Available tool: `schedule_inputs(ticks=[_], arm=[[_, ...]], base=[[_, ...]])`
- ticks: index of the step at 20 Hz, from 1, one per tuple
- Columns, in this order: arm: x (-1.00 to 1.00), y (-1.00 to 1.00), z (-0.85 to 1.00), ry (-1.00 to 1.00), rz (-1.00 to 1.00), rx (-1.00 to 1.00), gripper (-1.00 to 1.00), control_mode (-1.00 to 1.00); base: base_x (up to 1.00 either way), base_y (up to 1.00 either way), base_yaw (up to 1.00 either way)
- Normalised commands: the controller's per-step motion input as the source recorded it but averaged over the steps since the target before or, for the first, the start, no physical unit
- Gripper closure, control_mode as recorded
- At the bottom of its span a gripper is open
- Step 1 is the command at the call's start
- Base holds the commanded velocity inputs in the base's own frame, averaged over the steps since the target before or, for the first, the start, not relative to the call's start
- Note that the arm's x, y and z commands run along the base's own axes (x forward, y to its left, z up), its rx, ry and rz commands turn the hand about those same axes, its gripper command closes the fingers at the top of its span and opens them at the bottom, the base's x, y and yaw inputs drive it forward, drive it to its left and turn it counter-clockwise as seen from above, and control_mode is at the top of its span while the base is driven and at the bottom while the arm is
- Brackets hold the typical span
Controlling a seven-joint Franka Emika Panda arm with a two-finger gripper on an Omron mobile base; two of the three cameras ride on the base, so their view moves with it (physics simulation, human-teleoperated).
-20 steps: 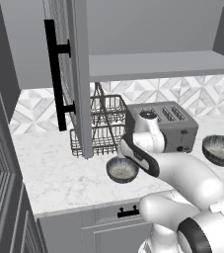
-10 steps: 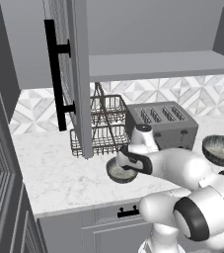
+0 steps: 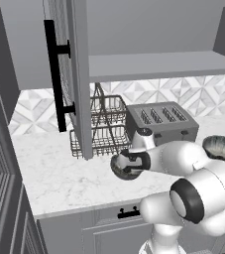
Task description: Pick up the bowls on the counter and stack them on top of one another in the open cabinet. Place the smaller bowl on top of the larger bowl.
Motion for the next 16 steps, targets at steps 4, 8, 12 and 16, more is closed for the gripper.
schedule_inputs(ticks=[4,8,12,16], arm=[[0.0,0.0,0.01,0.0,0.0,0.0,1.0,-1.0],[-0.02,-0.01,0.24,0.0,-0.06,0.01,1.0,-1.0],[-0.44,-0.29,0.65,0.0,-0.16,0.04,1.0,-1.0],[-0.82,-0.87,0.69,0.0,-0.23,0.04,1.0,-1.0]], base=[[0.0,0.0,0.0],[0.0,0.0,0.0],[0.0,0.0,0.0],[0.0,0.0,0.0]])
